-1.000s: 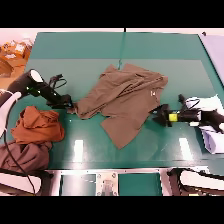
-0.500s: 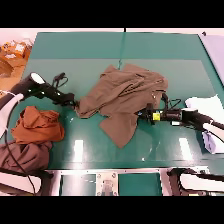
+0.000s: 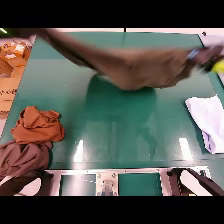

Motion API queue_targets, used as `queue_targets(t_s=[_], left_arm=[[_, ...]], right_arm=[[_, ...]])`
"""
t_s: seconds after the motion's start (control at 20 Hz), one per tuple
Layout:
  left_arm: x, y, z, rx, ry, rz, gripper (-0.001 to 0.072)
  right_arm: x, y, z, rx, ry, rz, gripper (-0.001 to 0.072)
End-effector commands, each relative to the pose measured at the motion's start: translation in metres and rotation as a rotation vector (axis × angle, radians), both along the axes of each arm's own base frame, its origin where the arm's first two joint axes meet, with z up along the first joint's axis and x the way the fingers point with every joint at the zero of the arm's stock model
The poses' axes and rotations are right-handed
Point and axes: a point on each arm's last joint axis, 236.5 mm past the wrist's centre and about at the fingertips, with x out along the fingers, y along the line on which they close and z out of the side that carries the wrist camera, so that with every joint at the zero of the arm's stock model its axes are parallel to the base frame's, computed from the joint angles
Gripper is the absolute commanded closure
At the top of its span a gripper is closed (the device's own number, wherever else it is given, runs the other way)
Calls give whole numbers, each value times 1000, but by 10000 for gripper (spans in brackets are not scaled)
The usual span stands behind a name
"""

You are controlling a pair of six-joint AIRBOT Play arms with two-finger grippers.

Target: Fold the shirts.

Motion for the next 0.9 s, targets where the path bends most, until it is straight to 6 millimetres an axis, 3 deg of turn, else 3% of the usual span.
queue_targets(t_s=[0.0, 0.05, 0.15, 0.25, 0.4, 0.5, 0.6, 0.7, 0.85], left_arm=[[-117, 7, 169, -10, -470, 38, 685], [-146, 6, 193, 3, -549, 36, 685], [-185, 4, 218, 13, -630, 30, 685], [-195, 2, 220, 30, -634, 19, 685], [-180, -2, 197, 55, -545, -4, 684], [-150, -2, 171, 54, -460, -7, 684], [-105, -3, 124, 45, -322, -18, 684], [-57, -14, 63, -9, -149, -65, 684], [11, -42, -47, -86, 103, -176, 683]], right_arm=[[-85, 11, 154, -170, -371, -128, 695], [-105, 18, 180, -215, -447, -154, 695], [-136, 31, 216, -271, -548, -199, 695], [-151, 39, 234, -298, -604, -225, 695], [-142, 27, 229, -317, -580, -267, 695], [-118, 0, 211, -336, -504, -322, 695], [-83, -30, 175, -307, -386, -340, 695], [-47, -50, 126, -271, -279, -307, 695], [22, -75, 26, -198, -118, -288, 695]])
